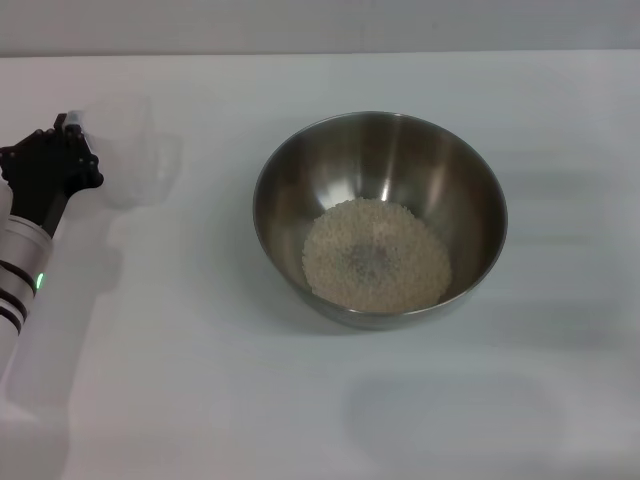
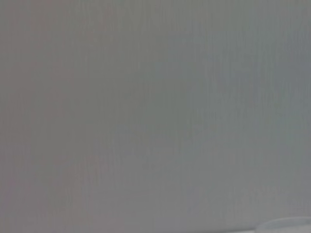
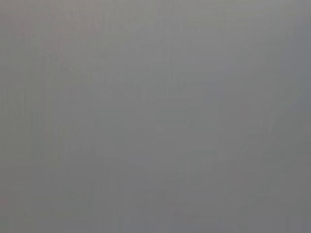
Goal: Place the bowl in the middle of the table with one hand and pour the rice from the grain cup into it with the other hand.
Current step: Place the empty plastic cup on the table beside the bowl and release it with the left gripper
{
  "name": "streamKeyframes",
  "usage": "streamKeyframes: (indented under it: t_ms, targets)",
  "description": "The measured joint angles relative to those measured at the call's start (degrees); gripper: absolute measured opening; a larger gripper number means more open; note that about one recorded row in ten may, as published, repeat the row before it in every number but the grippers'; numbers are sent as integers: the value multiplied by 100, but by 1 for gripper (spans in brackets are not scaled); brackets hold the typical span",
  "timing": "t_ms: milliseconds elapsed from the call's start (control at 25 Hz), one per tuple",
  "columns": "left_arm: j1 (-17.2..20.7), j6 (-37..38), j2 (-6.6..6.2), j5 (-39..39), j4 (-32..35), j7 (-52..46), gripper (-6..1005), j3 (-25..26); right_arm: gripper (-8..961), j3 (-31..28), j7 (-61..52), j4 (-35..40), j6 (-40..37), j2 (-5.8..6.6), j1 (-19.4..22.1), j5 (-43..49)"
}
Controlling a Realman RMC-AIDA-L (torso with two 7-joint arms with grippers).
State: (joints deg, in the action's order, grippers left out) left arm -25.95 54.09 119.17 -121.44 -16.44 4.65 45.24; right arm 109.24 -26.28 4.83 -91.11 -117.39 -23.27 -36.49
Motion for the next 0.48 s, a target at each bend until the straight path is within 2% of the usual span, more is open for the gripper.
streamKeyframes:
  t_ms: [480]
  targets:
    - [6,-241,-8,-28,28,-25,117,-47,488,0,-7,0,-21,-12,33,23]
